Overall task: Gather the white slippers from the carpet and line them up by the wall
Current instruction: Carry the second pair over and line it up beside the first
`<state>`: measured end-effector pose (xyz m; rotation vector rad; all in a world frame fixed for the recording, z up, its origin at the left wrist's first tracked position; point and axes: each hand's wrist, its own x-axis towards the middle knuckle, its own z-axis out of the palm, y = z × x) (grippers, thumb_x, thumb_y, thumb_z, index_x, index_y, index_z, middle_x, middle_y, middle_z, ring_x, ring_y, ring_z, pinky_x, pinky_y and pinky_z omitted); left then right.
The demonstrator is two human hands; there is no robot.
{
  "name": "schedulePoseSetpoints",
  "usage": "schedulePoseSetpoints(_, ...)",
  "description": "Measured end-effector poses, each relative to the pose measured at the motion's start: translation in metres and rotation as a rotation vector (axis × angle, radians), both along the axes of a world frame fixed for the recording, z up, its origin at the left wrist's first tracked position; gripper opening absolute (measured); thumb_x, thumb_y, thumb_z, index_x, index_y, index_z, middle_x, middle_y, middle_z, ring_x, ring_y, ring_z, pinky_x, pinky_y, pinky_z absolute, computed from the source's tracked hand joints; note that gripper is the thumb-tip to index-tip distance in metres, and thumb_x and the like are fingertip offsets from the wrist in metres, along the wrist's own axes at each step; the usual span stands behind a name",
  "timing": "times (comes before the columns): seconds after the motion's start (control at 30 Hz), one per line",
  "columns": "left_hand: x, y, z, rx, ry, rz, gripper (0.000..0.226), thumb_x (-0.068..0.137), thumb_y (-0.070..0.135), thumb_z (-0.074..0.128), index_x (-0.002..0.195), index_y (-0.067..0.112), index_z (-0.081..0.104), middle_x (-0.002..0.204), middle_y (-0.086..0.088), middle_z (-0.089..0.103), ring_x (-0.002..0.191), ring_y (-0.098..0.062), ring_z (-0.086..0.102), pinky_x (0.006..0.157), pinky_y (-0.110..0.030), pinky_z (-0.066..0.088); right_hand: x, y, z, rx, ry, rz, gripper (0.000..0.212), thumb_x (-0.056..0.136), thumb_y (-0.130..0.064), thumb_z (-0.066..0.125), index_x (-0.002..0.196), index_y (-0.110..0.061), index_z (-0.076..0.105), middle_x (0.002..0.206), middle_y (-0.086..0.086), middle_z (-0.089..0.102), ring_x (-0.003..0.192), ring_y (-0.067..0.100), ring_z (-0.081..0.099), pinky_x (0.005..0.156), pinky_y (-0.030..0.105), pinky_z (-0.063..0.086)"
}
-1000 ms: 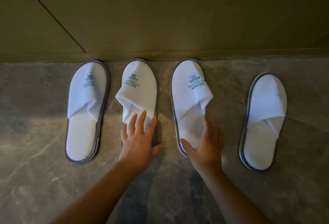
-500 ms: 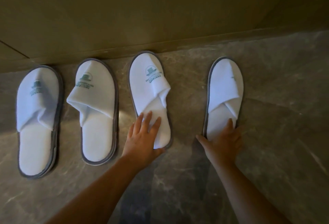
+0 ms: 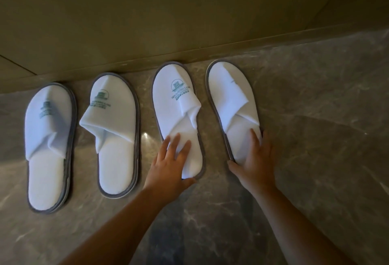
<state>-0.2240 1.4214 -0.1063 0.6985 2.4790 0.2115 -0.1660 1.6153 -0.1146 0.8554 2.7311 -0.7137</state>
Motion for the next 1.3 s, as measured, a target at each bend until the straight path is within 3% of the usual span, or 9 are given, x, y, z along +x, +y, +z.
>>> schedulePoseSetpoints(1.3, 0.0004, 0.0024, 0.0012, -0.063, 0.013, 0.006, 0.088, 0.077, 0.057, 0.048, 0.138, 0.029, -0.010, 0.153, -0.001, -0.014, 0.140, -0.026, -0.014, 0.113, -0.042, 0.005, -0.0091, 0.0044, 0.0007, -0.024, 0.041, 0.017, 0.093, 0.066, -0.034, 0.072, 0.138, -0.016, 0.017, 0.150, 0.019, 0.013, 0.133, 0.036, 0.017, 0.105, 0.050, 0.031)
